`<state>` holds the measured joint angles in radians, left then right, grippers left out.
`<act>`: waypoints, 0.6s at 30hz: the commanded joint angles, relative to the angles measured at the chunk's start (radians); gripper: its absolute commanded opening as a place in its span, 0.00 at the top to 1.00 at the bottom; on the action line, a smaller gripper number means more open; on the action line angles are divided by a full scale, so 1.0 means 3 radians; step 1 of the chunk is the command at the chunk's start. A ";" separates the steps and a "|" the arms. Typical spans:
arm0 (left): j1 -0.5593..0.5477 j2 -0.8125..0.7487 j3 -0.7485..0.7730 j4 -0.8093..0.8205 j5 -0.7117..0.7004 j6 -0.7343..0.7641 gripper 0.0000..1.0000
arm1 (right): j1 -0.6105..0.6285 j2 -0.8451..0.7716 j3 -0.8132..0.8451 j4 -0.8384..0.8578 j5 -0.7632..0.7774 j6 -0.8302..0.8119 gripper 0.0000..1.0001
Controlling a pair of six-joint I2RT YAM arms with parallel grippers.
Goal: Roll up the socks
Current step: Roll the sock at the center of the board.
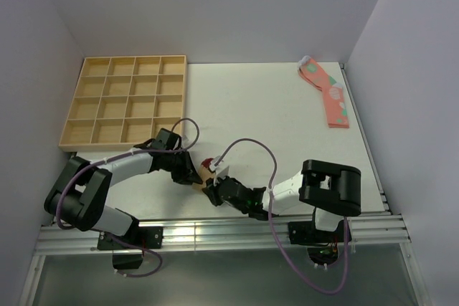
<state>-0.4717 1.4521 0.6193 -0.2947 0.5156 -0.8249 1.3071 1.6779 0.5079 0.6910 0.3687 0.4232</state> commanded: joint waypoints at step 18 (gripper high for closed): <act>-0.0002 -0.0453 -0.0566 0.0455 -0.0414 -0.0154 0.84 | -0.0859 -0.0198 -0.0573 -0.0254 -0.1672 0.0353 0.84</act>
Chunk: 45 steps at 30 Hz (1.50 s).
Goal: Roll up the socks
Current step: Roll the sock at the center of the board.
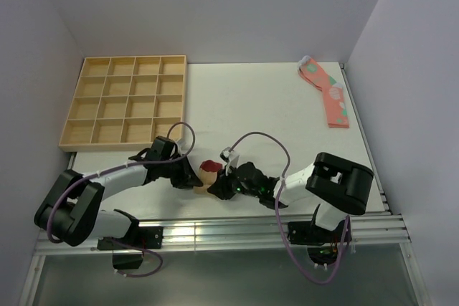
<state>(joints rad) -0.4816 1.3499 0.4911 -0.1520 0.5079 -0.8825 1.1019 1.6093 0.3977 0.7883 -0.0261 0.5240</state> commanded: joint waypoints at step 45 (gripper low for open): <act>-0.1145 -0.2266 -0.1417 0.1938 -0.1678 0.0221 0.56 | -0.1162 0.0925 0.1093 -0.2510 -0.2490 -0.0125 0.85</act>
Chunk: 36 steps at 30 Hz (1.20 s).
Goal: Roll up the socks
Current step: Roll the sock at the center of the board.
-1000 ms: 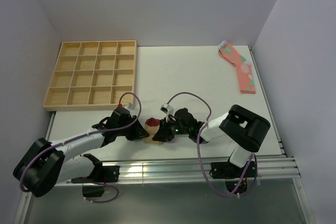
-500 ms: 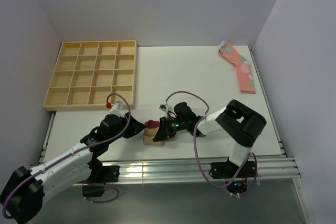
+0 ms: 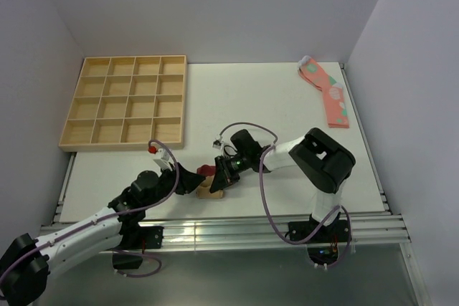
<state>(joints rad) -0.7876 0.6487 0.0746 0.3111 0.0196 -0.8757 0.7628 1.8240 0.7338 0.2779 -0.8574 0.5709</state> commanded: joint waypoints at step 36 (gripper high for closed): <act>-0.0688 0.1294 -0.0146 0.1305 -0.0480 0.0265 0.57 | -0.0180 0.0470 0.0642 -0.1821 0.0347 -0.0803 0.86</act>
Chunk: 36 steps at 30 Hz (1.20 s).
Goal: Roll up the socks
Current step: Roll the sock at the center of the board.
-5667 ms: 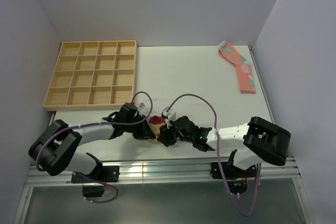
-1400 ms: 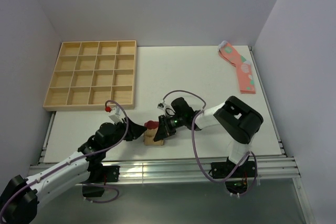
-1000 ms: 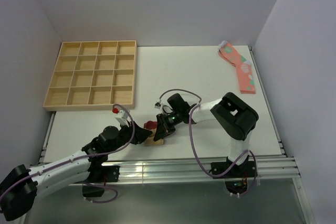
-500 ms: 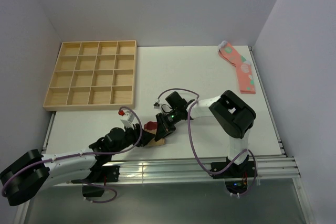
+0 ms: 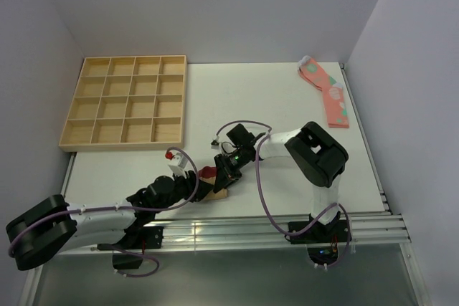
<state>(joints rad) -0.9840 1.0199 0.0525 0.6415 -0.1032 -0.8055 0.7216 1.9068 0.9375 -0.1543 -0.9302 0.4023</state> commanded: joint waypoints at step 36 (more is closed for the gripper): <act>-0.0233 0.0916 0.0070 0.0332 -0.0178 -0.0086 0.93 | -0.0130 0.0256 0.0076 -0.0406 0.0524 -0.0267 0.86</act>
<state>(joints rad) -1.0424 1.2613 0.0608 0.8223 -0.1806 -0.8322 0.6930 1.9484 0.9874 -0.2638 -0.9672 0.3695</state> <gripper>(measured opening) 0.104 0.228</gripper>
